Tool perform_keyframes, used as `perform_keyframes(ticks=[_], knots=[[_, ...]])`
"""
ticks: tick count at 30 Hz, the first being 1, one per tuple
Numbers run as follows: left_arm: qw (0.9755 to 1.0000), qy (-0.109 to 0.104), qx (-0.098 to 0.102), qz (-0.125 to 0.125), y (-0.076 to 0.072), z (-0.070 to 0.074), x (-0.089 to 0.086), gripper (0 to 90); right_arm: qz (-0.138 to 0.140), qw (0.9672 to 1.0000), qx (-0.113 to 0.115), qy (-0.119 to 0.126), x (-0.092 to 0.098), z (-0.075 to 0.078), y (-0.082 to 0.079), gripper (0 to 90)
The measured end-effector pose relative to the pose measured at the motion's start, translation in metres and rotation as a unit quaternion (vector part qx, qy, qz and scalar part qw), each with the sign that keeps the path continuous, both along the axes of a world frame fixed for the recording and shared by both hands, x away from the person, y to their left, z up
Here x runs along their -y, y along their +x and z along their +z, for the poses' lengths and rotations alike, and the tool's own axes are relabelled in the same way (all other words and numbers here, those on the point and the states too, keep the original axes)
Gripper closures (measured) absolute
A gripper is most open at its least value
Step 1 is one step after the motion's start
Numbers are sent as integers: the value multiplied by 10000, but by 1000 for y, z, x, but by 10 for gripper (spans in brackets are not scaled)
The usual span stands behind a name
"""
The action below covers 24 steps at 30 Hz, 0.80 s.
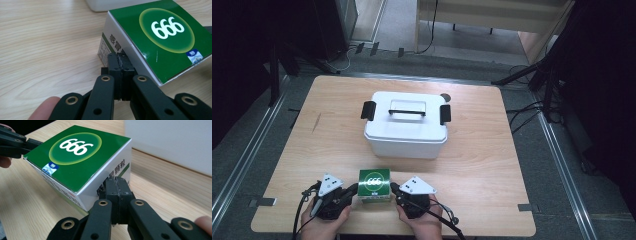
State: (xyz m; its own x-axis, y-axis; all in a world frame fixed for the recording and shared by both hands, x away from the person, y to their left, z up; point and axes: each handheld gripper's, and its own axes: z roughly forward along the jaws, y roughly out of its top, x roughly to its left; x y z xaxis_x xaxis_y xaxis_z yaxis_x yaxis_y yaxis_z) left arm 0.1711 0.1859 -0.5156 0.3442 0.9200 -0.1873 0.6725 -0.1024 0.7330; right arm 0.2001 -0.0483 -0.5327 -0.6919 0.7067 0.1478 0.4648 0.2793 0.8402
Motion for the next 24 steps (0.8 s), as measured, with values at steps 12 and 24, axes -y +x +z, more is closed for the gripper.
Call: perform_keyframes(ticks=[12,24], knots=[[9992,-126,0,-384,14,-1,51,900,-378,9991,-68,-151,51,5,-2,900],[9974,-227,-31,-684,24,-1,92,900,-642,9975,-144,-241,96,8,-6,900]])
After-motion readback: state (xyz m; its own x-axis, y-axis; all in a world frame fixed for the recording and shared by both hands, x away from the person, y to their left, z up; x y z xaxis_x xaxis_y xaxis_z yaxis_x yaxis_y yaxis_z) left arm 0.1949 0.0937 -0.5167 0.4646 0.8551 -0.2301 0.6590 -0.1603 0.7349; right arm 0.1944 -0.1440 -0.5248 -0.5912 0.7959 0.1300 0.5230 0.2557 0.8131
